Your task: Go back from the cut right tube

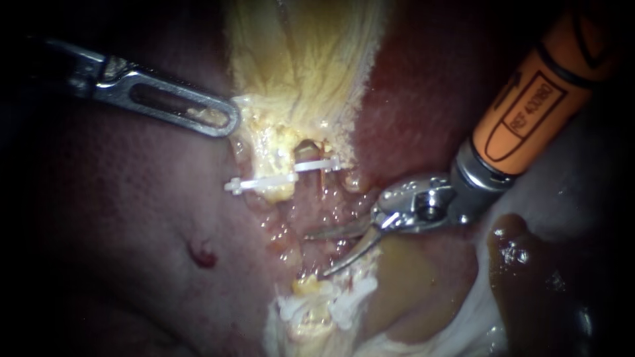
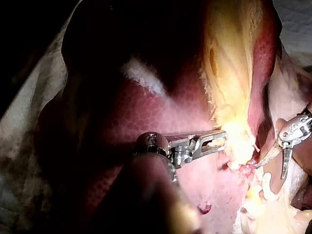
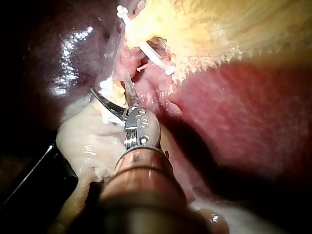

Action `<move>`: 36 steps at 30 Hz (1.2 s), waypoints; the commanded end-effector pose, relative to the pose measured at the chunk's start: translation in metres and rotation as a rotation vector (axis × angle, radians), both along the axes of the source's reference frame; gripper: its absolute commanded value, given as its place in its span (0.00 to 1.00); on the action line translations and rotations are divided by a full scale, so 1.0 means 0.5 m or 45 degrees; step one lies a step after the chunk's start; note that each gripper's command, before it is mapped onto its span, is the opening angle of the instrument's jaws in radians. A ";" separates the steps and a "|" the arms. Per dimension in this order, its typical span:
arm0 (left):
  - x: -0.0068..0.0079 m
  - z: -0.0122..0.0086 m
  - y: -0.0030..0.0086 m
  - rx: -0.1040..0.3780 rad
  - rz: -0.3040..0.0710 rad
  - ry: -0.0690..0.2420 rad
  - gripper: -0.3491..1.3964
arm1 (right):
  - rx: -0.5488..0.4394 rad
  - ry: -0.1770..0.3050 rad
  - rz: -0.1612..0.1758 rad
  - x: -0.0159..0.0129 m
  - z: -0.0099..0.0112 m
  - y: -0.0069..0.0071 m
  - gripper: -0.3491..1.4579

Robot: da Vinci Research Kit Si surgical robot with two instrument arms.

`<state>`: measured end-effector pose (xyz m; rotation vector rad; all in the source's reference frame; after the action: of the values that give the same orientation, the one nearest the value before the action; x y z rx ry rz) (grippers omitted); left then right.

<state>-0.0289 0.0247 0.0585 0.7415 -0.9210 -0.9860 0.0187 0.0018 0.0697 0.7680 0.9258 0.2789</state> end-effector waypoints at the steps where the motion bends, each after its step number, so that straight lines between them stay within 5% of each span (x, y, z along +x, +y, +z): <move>1: 0.0001 -0.0001 0.0000 0.000 0.001 -0.001 0.00 | -0.046 -0.029 -0.009 -0.0007 -0.0008 -0.0001 0.98; 6: 0.0003 -0.0001 0.0000 0.000 0.001 -0.001 0.00 | -0.284 -0.199 -0.051 -0.0046 -0.0047 0.0011 0.98; 10: 0.0003 0.0000 0.0000 0.000 0.001 -0.001 0.00 | -0.370 -0.264 -0.033 -0.0078 -0.0087 0.0046 0.99; 16: 0.0003 0.0002 0.0000 0.000 0.001 -0.001 0.00 | -0.446 -0.301 -0.010 -0.0123 -0.0130 0.0079 0.99; 26: 0.0000 0.0009 -0.0002 -0.003 -0.001 0.001 0.00 | -0.470 -0.341 0.004 -0.0134 -0.0138 0.0083 0.99; 36: -0.0050 0.0083 -0.0023 -0.021 -0.001 0.012 0.00 | -0.472 -0.342 0.003 -0.0138 -0.0138 0.0083 0.99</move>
<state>-0.0318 0.0235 0.0630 0.7243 -0.9228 -0.9792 0.0118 0.0060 0.0628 0.3762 0.6957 0.1981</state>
